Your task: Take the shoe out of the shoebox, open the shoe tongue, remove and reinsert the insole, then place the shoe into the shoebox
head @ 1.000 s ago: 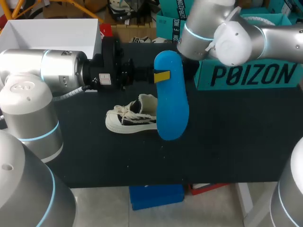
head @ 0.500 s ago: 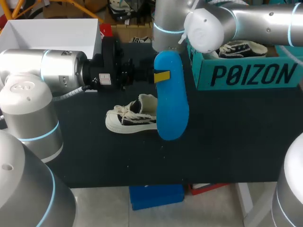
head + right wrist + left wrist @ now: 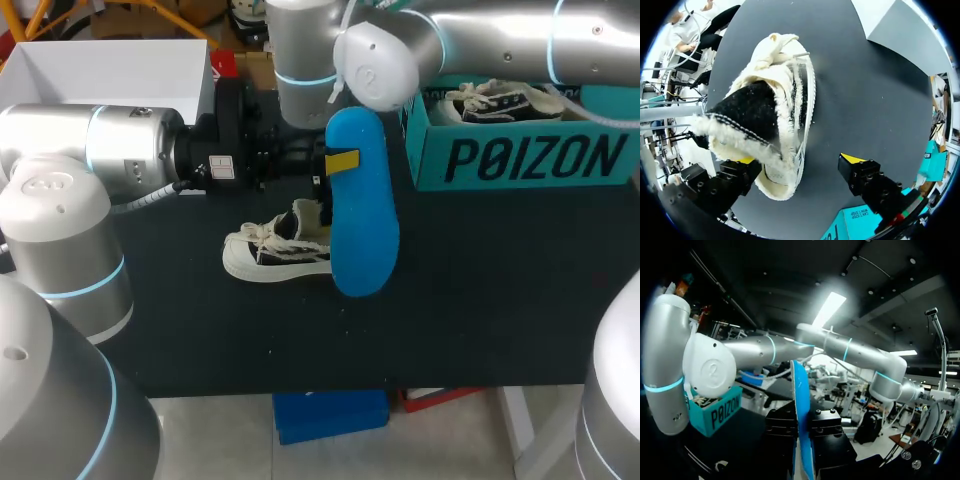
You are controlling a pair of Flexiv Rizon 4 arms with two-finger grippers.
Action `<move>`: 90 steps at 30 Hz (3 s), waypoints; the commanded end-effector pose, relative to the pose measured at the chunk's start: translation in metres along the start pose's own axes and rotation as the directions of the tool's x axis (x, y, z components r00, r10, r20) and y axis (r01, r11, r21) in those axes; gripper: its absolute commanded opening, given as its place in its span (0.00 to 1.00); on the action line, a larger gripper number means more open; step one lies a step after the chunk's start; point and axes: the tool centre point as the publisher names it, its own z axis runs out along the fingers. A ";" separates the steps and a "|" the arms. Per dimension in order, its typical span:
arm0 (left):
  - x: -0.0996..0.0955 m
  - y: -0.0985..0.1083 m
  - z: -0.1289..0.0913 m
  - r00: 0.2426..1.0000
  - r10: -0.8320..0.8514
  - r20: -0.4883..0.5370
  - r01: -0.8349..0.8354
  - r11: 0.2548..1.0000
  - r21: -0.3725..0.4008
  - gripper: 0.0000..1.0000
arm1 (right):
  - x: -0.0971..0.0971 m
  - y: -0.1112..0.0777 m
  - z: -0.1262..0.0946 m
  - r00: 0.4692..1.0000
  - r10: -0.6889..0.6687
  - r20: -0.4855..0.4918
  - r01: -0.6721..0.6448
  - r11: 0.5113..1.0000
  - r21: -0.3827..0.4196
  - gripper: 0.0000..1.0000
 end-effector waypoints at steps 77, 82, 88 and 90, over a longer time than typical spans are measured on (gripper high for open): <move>0.001 0.001 0.002 1.000 0.001 0.007 -0.001 1.000 0.003 0.00 | -0.011 -0.018 -0.012 0.955 0.271 0.120 -0.261 0.961 -0.096 0.00; 0.001 0.001 0.002 1.000 0.001 0.007 -0.001 1.000 0.003 0.00 | -0.011 -0.023 -0.027 0.919 0.359 0.161 -0.350 0.933 -0.081 0.00; 0.001 0.001 0.002 1.000 0.001 0.007 -0.001 1.000 0.003 0.00 | -0.017 -0.029 -0.039 0.846 0.502 0.181 -0.498 0.865 -0.069 0.00; 0.001 0.001 0.002 1.000 0.001 0.007 -0.001 1.000 0.003 0.00 | -0.020 -0.032 -0.043 0.814 0.554 0.175 -0.553 0.831 -0.063 0.00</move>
